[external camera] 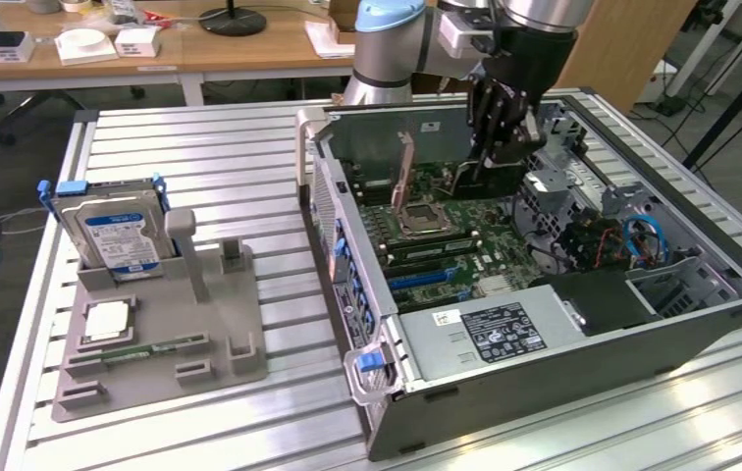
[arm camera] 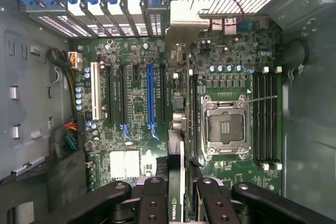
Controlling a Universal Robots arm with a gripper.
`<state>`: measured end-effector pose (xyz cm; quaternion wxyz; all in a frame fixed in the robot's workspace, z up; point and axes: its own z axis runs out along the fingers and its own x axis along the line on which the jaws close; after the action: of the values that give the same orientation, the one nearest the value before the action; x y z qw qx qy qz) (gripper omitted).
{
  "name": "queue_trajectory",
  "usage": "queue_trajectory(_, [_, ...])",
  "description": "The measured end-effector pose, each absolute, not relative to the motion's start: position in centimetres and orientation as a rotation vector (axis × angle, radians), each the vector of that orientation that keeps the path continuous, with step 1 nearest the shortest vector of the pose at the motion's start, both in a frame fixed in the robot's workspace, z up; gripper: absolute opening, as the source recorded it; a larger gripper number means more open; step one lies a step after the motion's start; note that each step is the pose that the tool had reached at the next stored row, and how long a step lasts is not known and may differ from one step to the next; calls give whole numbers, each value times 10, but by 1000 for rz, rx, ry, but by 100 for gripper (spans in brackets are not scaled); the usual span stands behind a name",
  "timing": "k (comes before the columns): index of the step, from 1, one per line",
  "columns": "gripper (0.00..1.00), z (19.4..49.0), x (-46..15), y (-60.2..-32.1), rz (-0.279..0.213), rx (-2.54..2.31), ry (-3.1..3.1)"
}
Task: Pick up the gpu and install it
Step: 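Insert the gpu into the slot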
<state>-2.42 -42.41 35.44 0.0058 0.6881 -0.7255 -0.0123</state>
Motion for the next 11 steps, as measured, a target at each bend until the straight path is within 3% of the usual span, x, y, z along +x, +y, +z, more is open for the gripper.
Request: queue_trajectory(11, [26,340,-24,-428,-34,2156,-2273])
